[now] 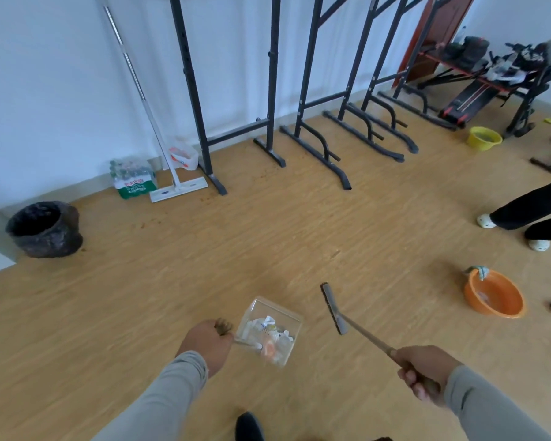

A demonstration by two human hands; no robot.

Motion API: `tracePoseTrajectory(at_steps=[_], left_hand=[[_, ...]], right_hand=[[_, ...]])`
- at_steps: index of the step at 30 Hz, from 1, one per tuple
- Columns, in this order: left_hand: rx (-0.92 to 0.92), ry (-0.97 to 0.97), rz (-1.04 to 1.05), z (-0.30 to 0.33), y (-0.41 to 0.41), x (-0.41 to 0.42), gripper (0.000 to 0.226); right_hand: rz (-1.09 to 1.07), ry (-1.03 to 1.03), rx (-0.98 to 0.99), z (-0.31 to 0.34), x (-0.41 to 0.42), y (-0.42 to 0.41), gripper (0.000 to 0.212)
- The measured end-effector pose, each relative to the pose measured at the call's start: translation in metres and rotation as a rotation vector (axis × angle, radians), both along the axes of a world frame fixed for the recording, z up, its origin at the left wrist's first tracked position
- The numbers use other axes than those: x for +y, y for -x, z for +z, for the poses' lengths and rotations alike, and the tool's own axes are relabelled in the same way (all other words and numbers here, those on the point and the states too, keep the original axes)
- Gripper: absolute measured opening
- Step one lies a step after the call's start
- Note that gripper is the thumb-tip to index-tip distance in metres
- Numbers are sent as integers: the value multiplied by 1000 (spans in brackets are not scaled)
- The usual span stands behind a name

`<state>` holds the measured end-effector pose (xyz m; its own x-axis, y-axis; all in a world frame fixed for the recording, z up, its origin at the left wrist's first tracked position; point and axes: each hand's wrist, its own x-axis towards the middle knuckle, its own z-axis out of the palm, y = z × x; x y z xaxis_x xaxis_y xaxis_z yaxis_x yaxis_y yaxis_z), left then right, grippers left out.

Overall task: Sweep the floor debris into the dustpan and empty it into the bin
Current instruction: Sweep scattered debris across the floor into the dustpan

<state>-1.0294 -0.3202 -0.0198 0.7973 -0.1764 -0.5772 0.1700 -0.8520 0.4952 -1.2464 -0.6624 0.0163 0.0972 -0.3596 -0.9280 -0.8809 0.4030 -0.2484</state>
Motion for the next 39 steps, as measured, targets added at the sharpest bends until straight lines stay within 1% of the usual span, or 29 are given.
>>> tracePoseTrajectory(at_steps=[2, 4, 7, 11, 15, 21, 24, 28, 31, 34, 36, 39], left_hand=[[-33, -14, -20, 4, -12, 6, 20], [-62, -40, -56, 9, -24, 10, 19], [-64, -38, -62, 9, -40, 12, 23], [-76, -11, -9, 4, -58, 9, 18], [-79, -16, 20, 0, -75, -1, 13], [-74, -63, 15, -4, -101, -35, 13], [-49, -87, -5, -8, -117, -59, 11], [-12, -118, -36, -14, -137, -101, 15], [20, -166, -53, -22, -152, -131, 16], [50, -211, -63, -25, -165, -155, 19], [73, -229, -39, -23, -172, -167, 20], [94, -243, 46, -20, -182, -179, 22]], right_hand=[[-73, -6, -17, -1, 10, -11, 24], [-125, -15, -31, 0, 17, -19, 24], [-158, 14, -58, 1, 22, -28, 25], [-185, 49, -86, 0, 16, -39, 23], [-213, 41, -68, -8, -4, -51, 22], [-251, 63, -62, -28, -62, -79, 18], [-297, 67, -63, -42, -112, -97, 17], [-334, 96, -40, -64, -187, -128, 15], [-300, 126, -9, -84, -244, -160, 14], [-202, 133, 59, -108, -285, -196, 14], [-97, 118, 108, -125, -296, -220, 21], [94, 84, 138, -142, -288, -253, 28]])
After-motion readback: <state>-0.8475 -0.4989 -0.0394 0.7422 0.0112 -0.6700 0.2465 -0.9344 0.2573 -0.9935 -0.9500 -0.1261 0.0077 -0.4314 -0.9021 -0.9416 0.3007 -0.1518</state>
